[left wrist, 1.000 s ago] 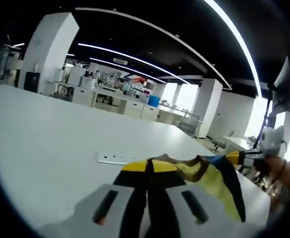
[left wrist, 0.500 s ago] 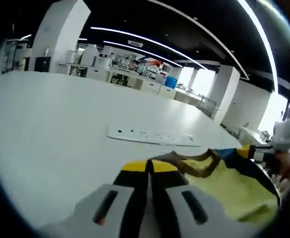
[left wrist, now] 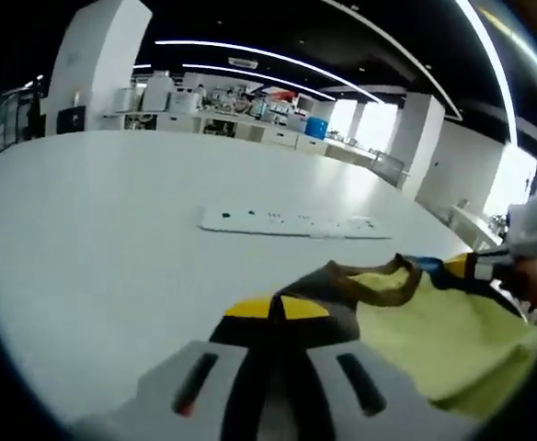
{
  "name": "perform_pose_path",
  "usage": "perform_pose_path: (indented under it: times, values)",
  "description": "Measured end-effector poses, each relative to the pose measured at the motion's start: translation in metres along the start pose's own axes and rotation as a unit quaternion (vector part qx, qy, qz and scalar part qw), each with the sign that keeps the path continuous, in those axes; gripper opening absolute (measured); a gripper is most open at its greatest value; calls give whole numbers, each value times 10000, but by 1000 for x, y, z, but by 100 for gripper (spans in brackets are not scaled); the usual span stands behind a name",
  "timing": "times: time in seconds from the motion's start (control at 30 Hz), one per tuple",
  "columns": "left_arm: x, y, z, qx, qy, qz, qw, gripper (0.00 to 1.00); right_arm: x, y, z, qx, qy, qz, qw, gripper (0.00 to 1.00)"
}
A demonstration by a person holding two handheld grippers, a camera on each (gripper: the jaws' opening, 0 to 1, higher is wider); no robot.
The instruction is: Fold the garment on the visible template until the final outline fits inside the template.
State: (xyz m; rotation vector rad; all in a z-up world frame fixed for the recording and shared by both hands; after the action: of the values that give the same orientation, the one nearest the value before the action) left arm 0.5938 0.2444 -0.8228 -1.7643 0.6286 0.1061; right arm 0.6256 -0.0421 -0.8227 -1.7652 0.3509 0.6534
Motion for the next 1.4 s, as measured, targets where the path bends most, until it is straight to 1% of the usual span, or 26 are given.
perform_pose_path:
  times: [0.07,0.13,0.17,0.2,0.23,0.27,0.3,0.33,0.37,0.43,0.47,0.5,0.57,0.63,0.67,0.73,0.77,0.83,0.9,0.93,0.97,1.0,1.07,1.13,1.33,1.4]
  values:
    - [1,-5,6,17,-32,-64,10000,2,-2,-3,0,229,-62,-37,9997,0]
    - [-2,-11,4,76,-39,-120,9999,5,-4,-5,-1,400,-59,-21,9992,0]
    - [-4,-18,2,263,6,-225,9994,9,-6,-6,2,516,-130,-40,9986,4]
    - [-7,-23,0,437,4,-269,9987,13,-9,-9,3,691,-190,-53,9974,9]
    - [-11,-24,-2,460,-45,-258,9986,17,-11,-11,3,725,-191,-74,9972,14]
    - [-15,-26,-5,411,-30,-261,9988,21,-19,-12,3,671,-165,-66,9976,21]
    - [-17,-28,-7,416,0,-296,9987,22,-23,-12,3,685,-170,-60,9975,25]
    - [-21,-32,-11,377,77,-355,9986,24,-24,-14,3,727,-161,-61,9972,29]
    - [-21,-34,-8,368,105,-362,9986,25,-24,-16,3,824,-195,-29,9964,34]
    - [-25,-38,-13,430,230,-359,9982,31,-35,-16,4,962,-252,33,9950,41]
    - [-28,-39,-14,503,232,-335,9979,36,-38,-16,4,945,-271,40,9951,48]
    - [-34,-40,-17,484,232,-301,9981,40,-43,-16,5,936,-309,51,9951,53]
    - [-42,-41,-22,452,350,-332,9978,48,-53,-17,5,977,-372,-17,9945,62]
    - [-49,-41,-25,466,377,-357,9976,57,-57,-19,6,1049,-540,-12,9930,67]
    - [-52,-41,-26,447,392,-349,9976,62,-64,-18,7,1187,-608,50,9911,70]
    - [-58,-40,-25,431,408,-321,9977,67,-75,-19,7,1248,-692,19,9898,77]
    - [-64,-38,-29,412,432,-322,9977,69,-82,-18,8,1216,-733,-3,9899,79]
    - [-70,-36,-36,259,631,-371,9970,72,-92,-14,10,1120,-772,42,9907,85]
    - [-78,-34,-36,206,708,-434,9963,76,-99,-8,13,931,-831,86,9922,88]
    - [-80,-32,-38,209,735,-464,9960,78,-104,-3,13,720,-858,106,9936,89]
    - [-82,-31,-39,181,763,-479,9958,80,-107,0,14,657,-864,104,9940,90]
    - [-86,-30,-42,147,823,-532,9951,83,-115,6,16,682,-875,118,9938,91]
    - [-95,-24,-53,140,908,-528,9944,86,-124,12,19,746,-1029,135,9918,93]
    - [-102,-20,-59,160,992,-505,9937,87,-133,16,20,839,-1107,130,9902,92]
    - [-125,-12,-75,374,1213,-466,9908,94,-160,30,25,971,-1289,127,9868,92]
    - [-131,-8,-78,535,1287,-404,9894,95,-170,38,28,939,-1334,159,9865,92]
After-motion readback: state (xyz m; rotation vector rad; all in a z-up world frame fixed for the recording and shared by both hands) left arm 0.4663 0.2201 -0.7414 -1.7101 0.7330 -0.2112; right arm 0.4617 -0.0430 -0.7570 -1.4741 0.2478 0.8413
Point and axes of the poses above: the point that each gripper's makers call its tool centre point, and the gripper's own axes: x roughly forward along the fingers, z roughly to its left, y roughly out of its underside, the point moved 1 cm from there along -x, roughly backward along the fingers, and after that the axes turned 9 degrees about y, right-handed, at the moved point
